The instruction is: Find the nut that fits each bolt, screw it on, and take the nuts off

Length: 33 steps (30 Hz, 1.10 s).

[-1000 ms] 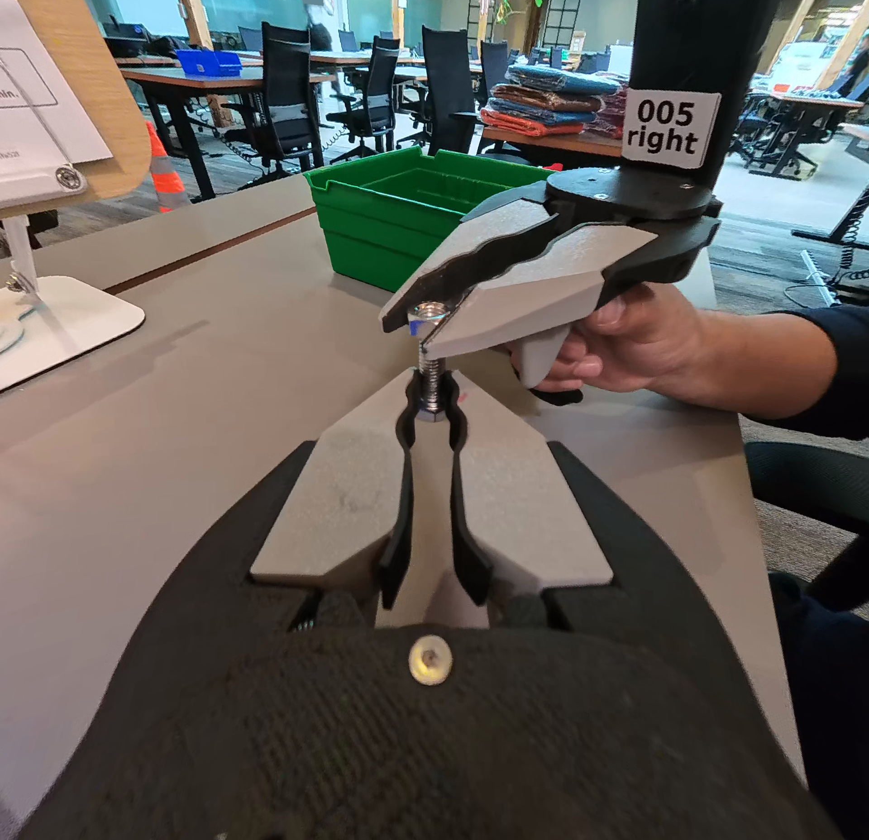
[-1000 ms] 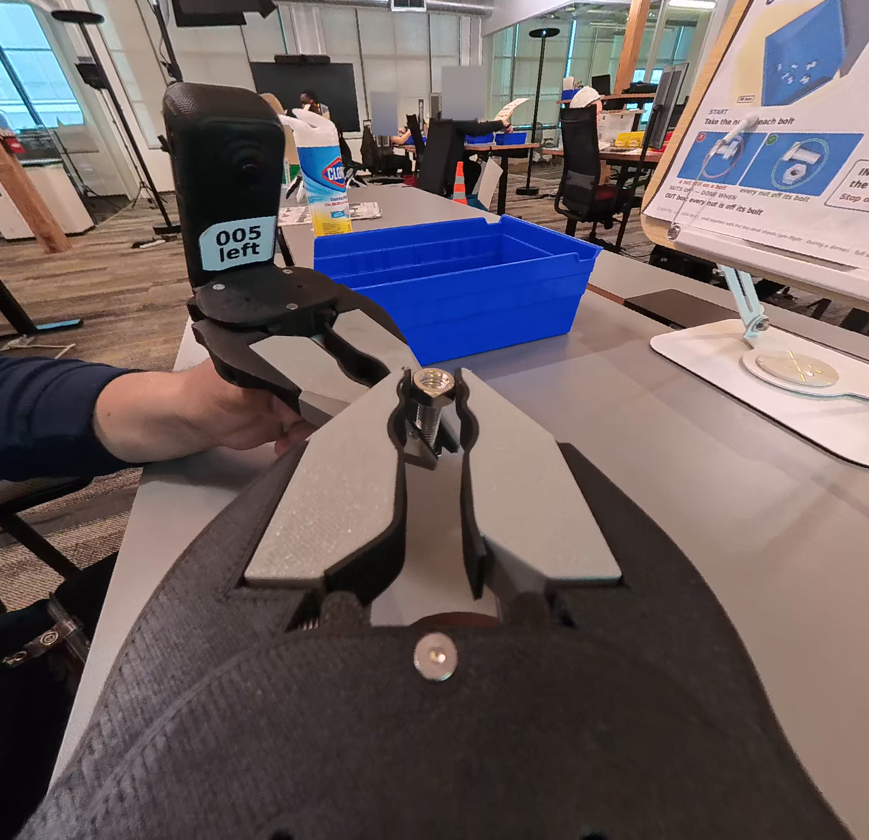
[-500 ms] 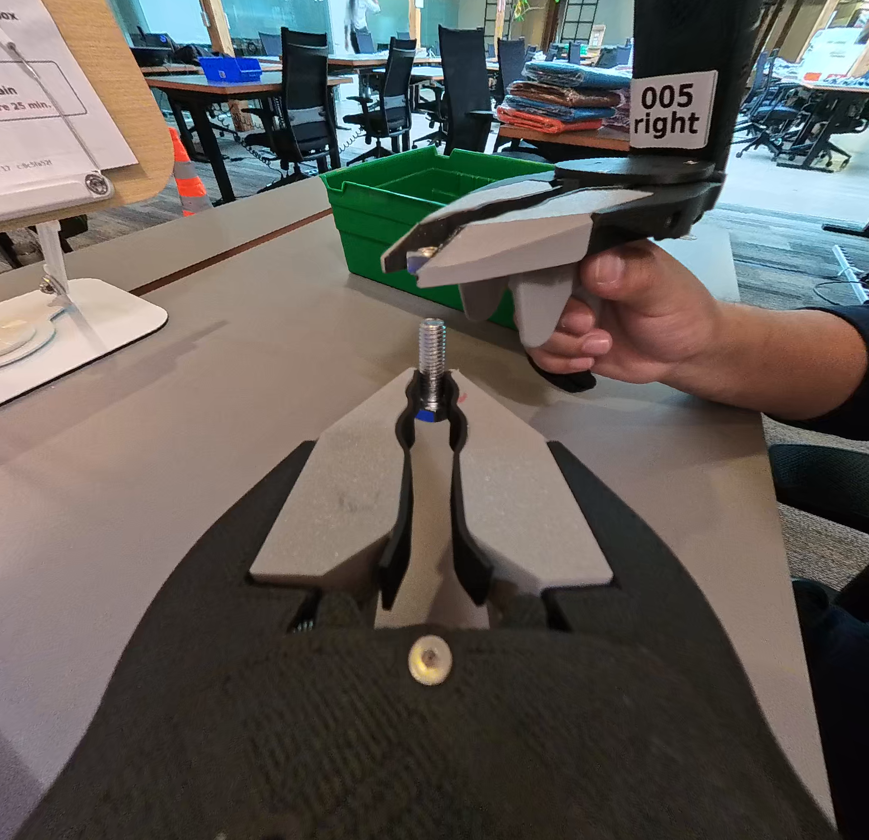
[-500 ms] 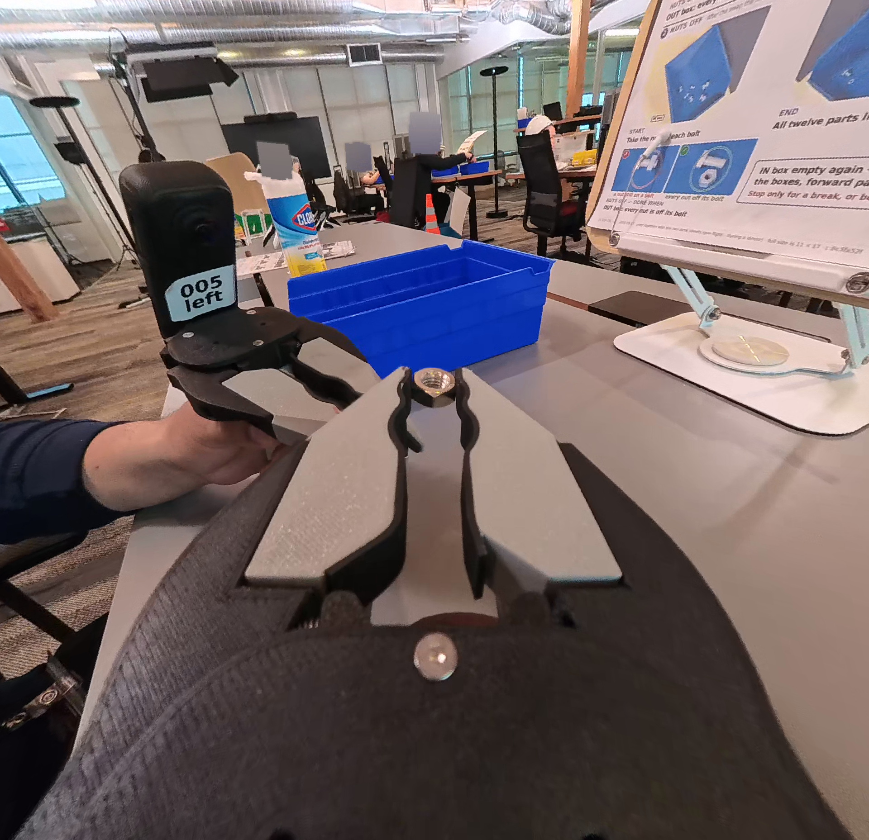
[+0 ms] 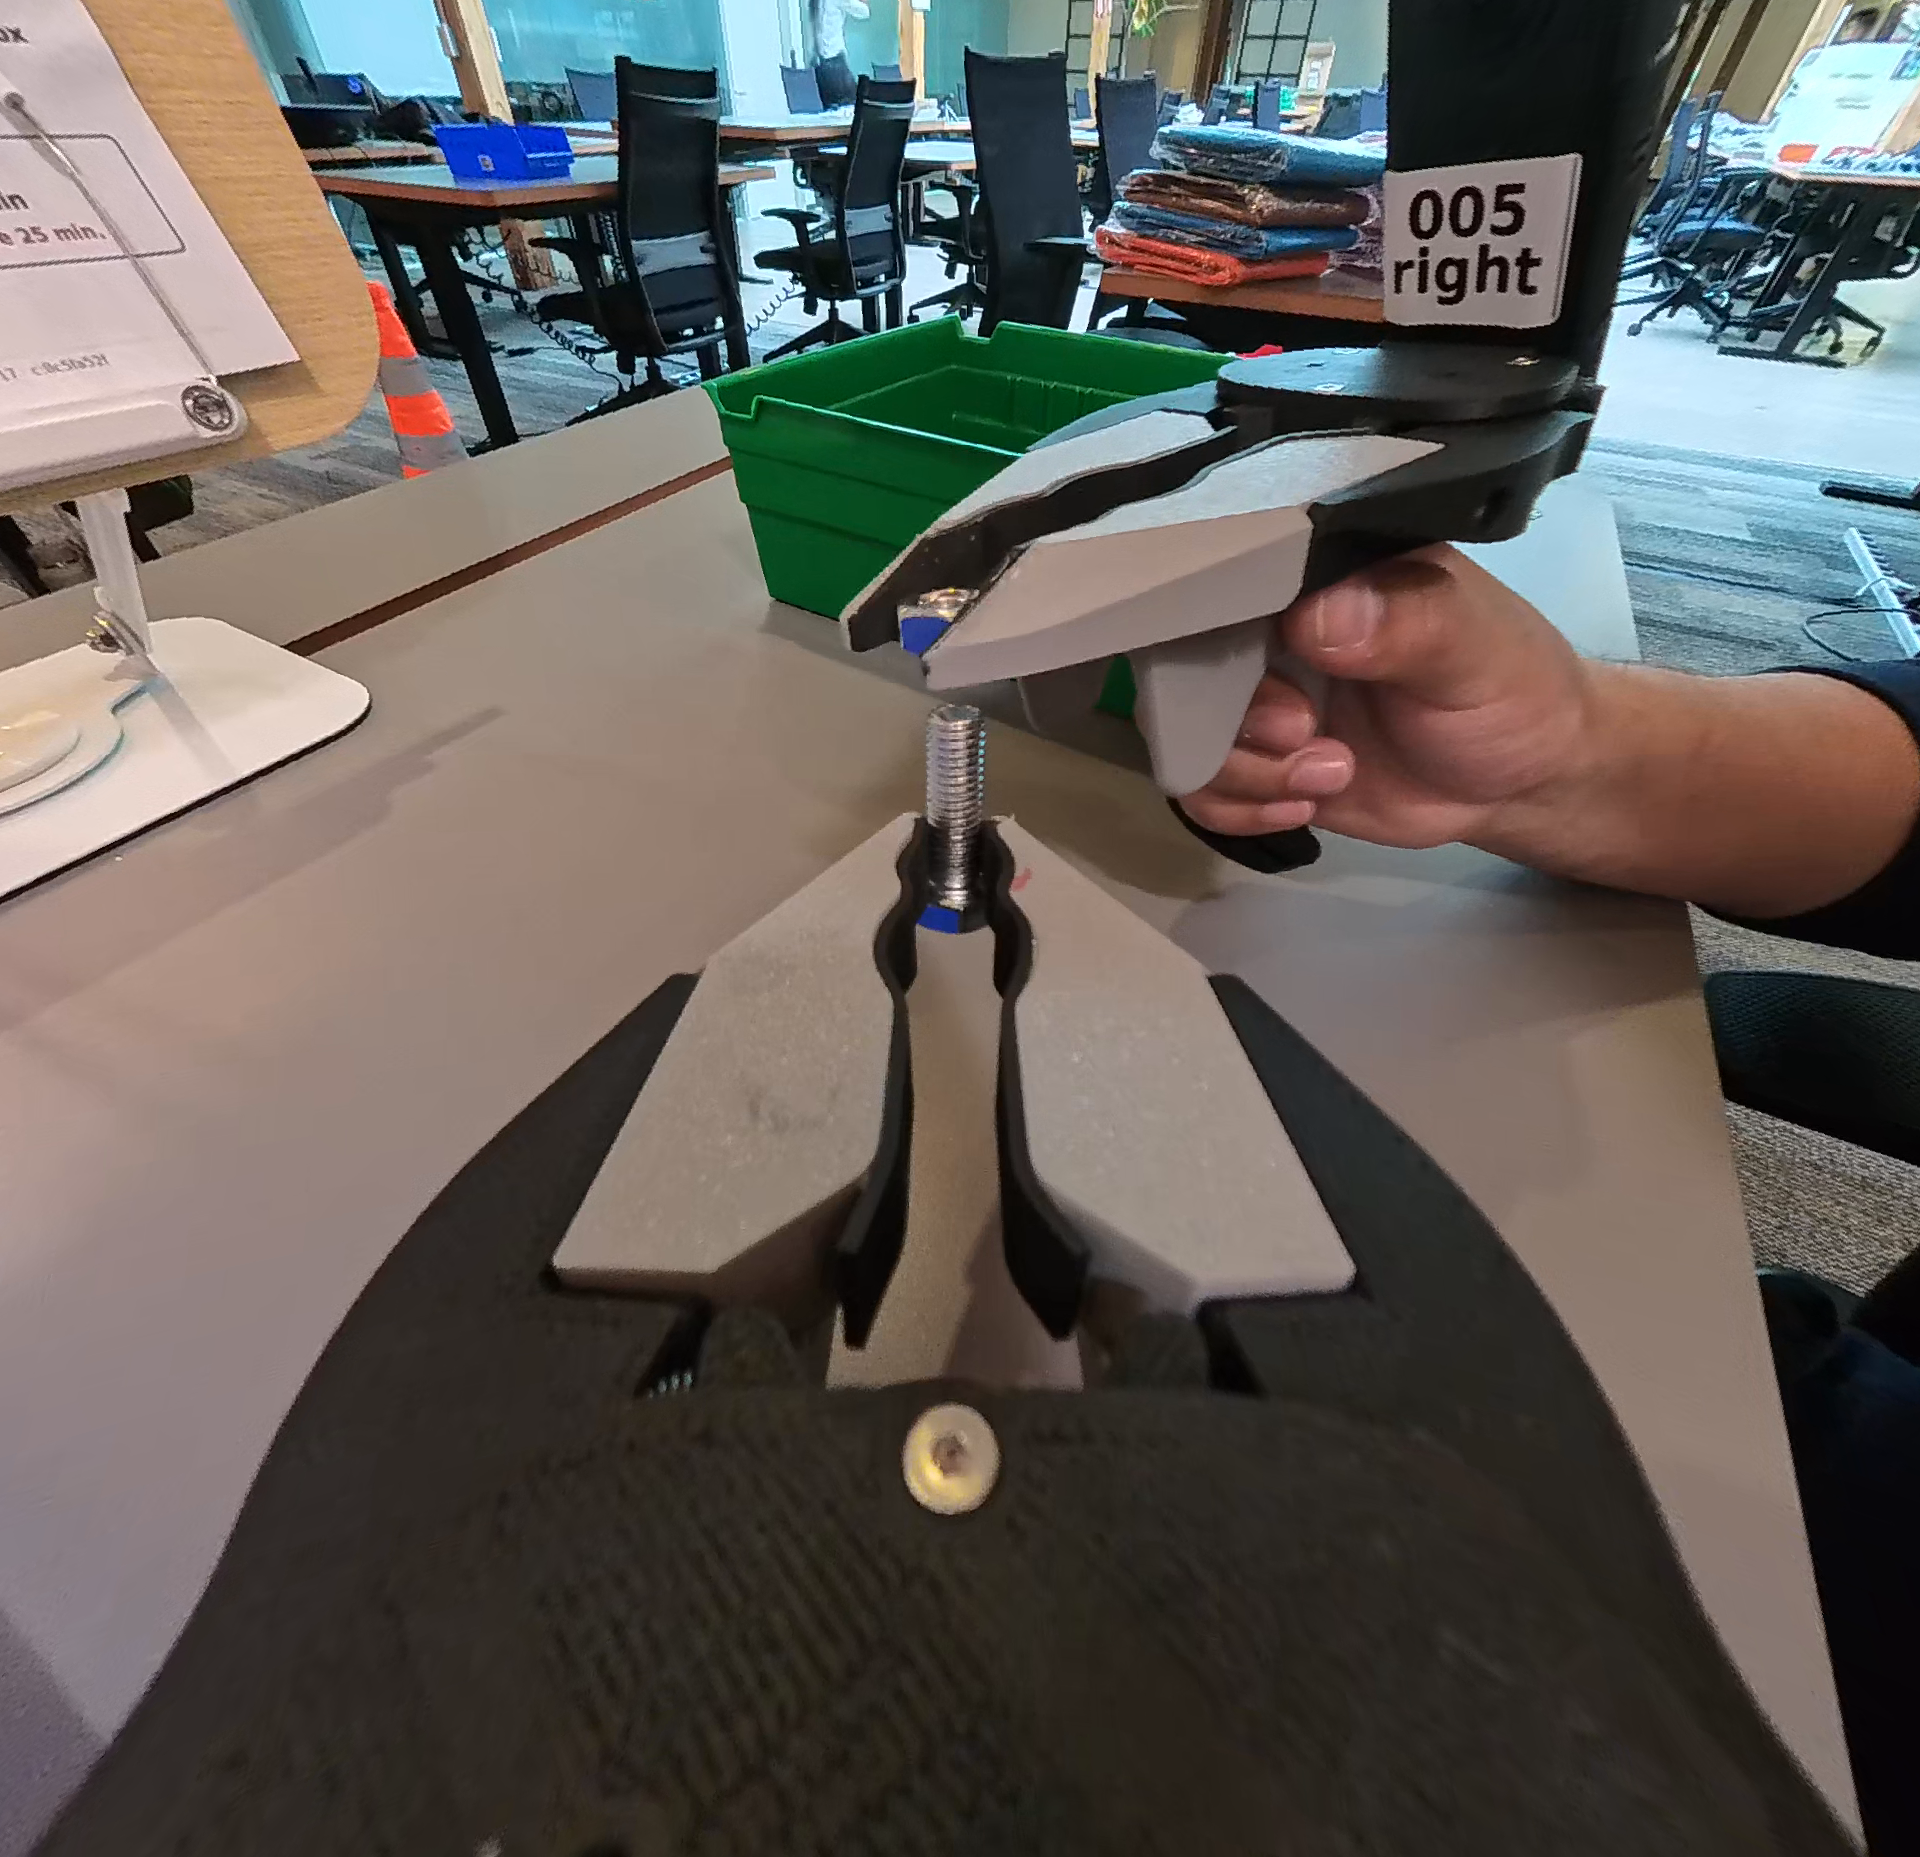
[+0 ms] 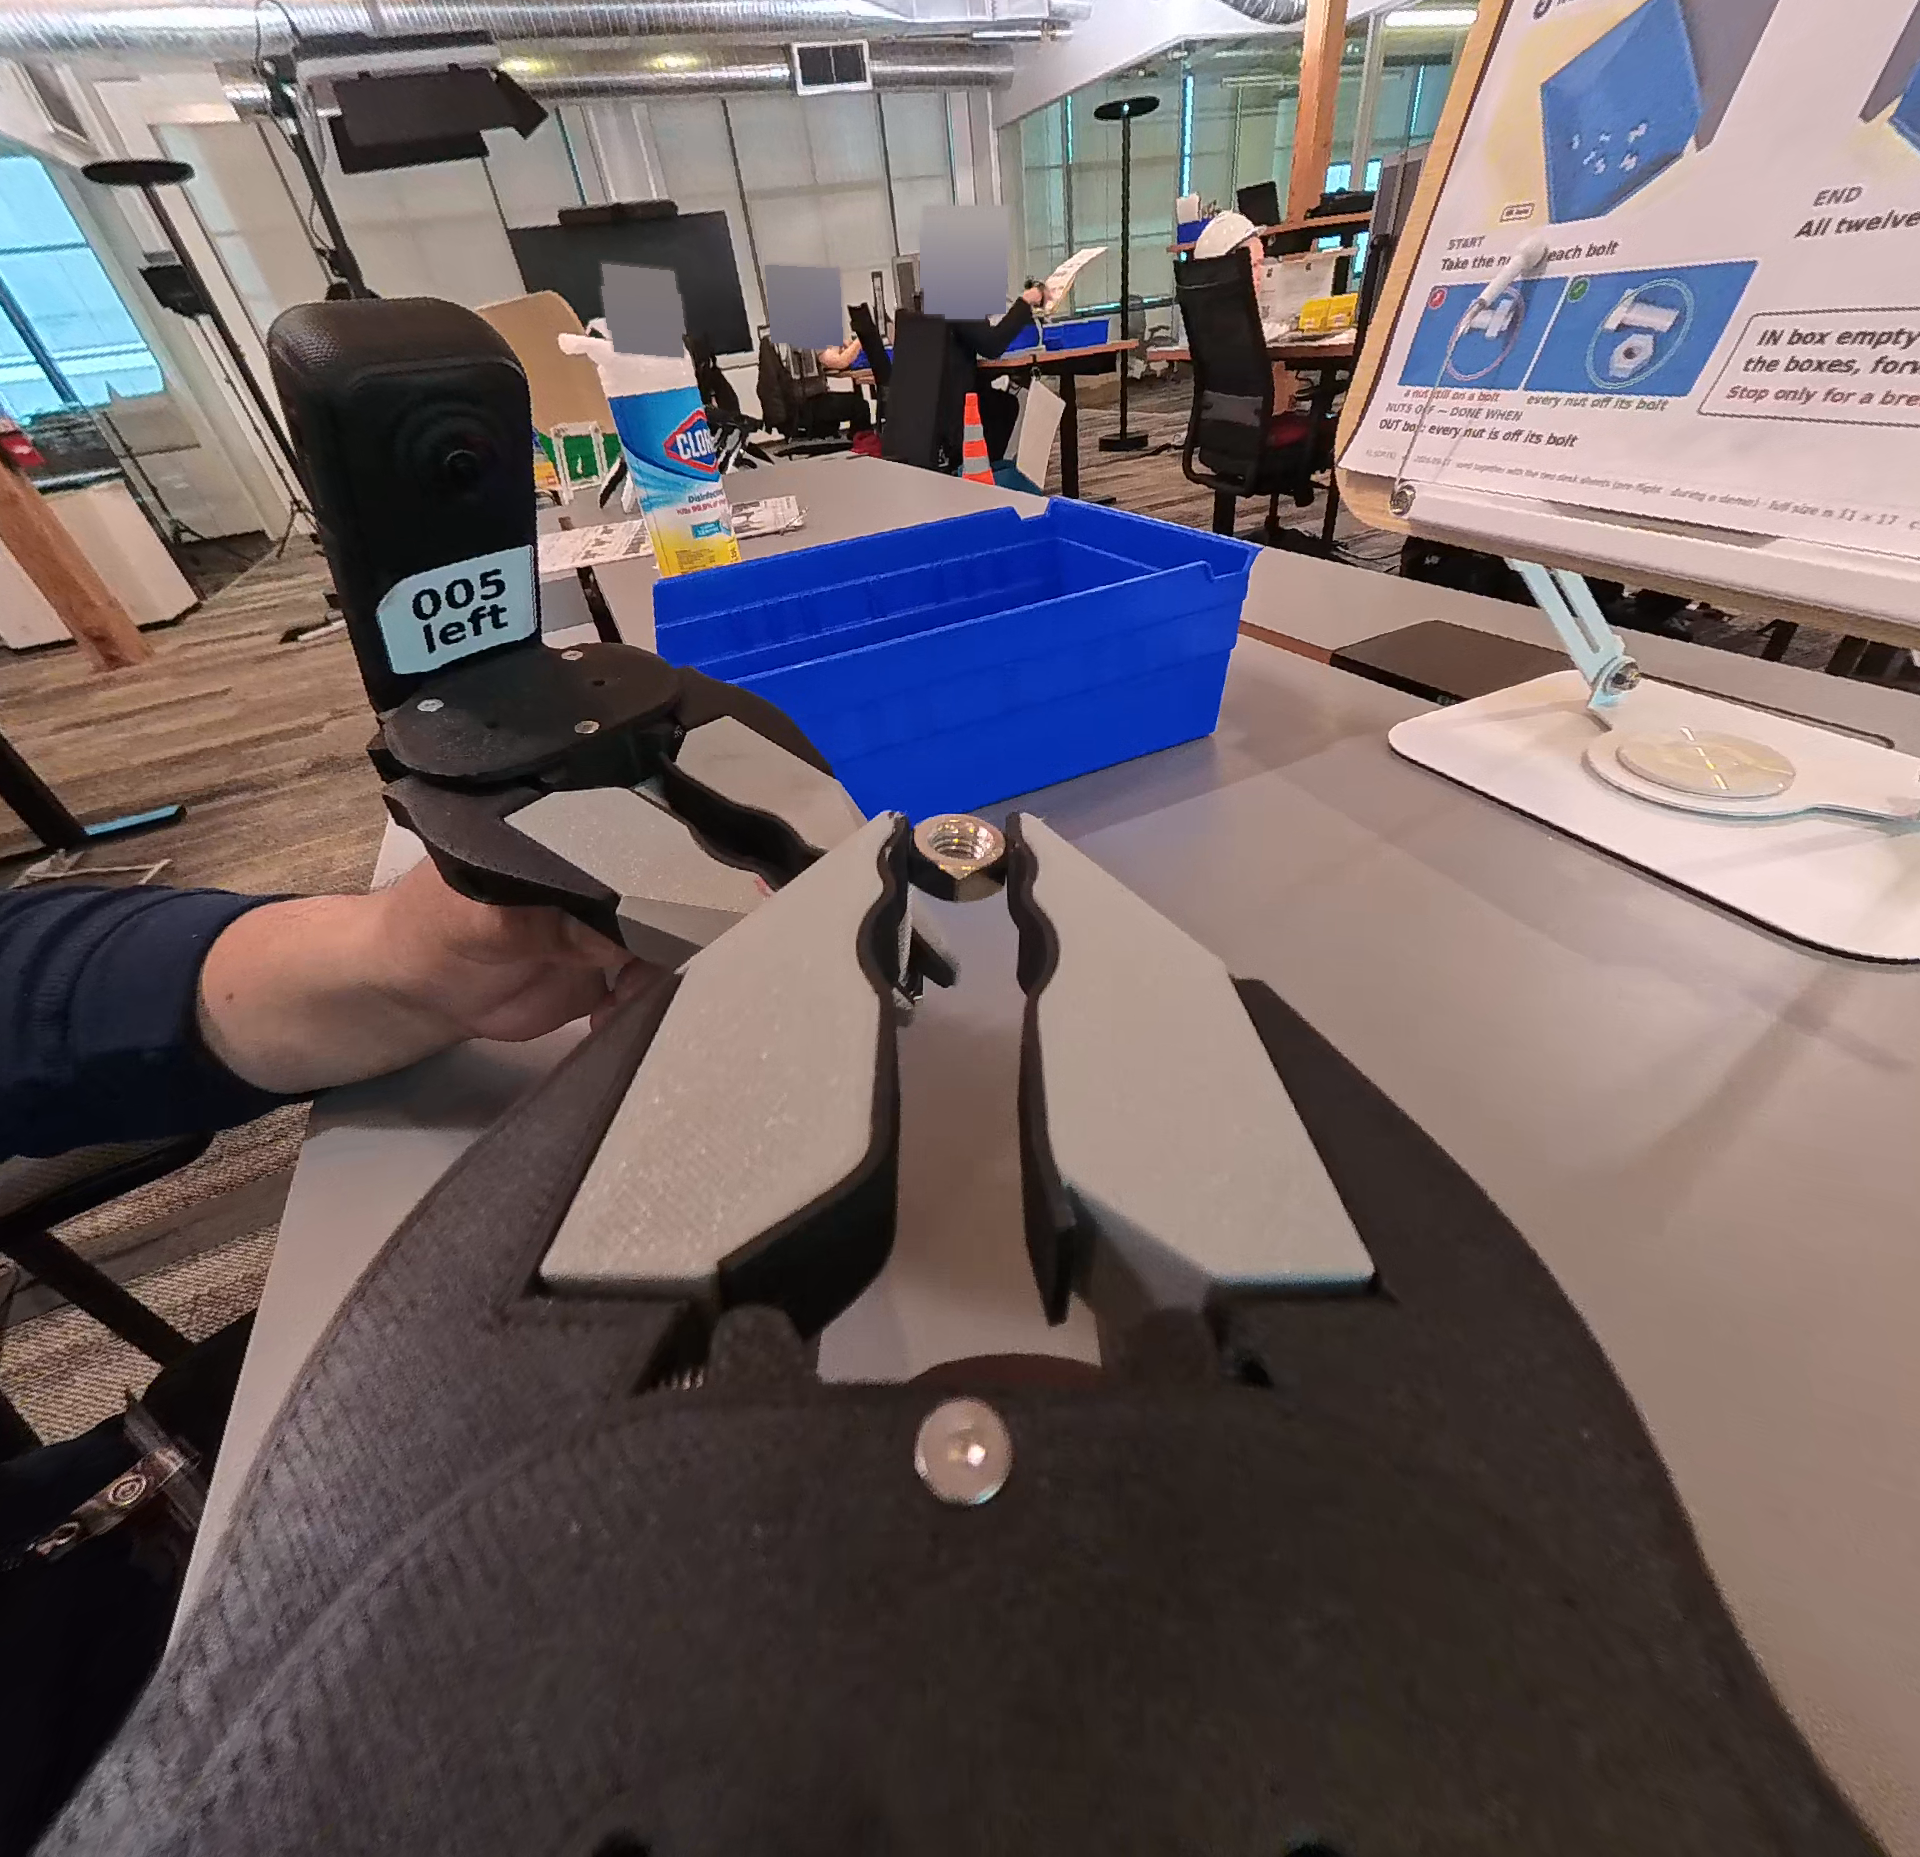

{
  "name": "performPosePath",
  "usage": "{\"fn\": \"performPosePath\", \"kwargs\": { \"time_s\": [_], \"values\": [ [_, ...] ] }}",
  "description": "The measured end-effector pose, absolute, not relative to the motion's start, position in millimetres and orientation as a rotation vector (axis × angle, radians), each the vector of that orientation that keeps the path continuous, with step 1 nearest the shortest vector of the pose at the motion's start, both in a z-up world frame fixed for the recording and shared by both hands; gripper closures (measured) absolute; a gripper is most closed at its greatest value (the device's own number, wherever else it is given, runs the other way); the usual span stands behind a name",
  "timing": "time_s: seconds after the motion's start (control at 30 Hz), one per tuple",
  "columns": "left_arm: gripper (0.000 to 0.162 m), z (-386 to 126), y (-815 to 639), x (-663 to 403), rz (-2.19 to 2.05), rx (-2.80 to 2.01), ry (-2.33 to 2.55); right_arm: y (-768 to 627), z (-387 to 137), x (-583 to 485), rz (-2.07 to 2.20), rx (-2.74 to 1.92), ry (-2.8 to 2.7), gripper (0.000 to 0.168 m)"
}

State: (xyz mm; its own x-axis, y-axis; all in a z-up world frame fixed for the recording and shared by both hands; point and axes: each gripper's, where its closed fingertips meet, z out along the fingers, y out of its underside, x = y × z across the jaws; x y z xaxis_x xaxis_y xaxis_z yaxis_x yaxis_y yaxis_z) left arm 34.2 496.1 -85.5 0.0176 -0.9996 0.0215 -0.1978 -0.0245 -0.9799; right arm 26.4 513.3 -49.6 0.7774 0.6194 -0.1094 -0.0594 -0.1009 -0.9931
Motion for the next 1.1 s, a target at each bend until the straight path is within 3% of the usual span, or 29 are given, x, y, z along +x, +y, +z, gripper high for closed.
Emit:
{"fn": "performPosePath", "kwargs": {
  "time_s": [0.23,0.43,0.67,0.83,0.97,1.1],
  "values": [
    [0.155,-86.4,496.4,34.3,-1.105,-1.379,1.337,512.6,-47.7,26.6,0.536,-1.573,-0.483,0.153],
    [0.155,-91.9,498.5,34.8,-1.072,-1.388,1.354,501.6,-13.1,48.1,0.179,-1.456,-0.512,0.153],
    [0.155,-93.3,496.8,34.7,-1.009,-1.361,1.385,465.3,30.2,170.6,-0.291,-1.528,-0.27,0.153],
    [0.155,-90.7,495.6,34.0,-1.004,-1.349,1.385,453.9,-42.7,280.3,-0.399,-1.976,-0.132,0.153],
    [0.155,-91.8,499.6,33.1,-0.989,-1.357,1.378,449.0,-126.4,310.3,-0.288,-2.373,-0.118,0.152],
    [0.155,-98.0,505.7,33.1,-0.972,-1.383,1.375,447.2,-170.1,343.5,-0.438,-2.61,-0.12,0.153]
  ]
}}
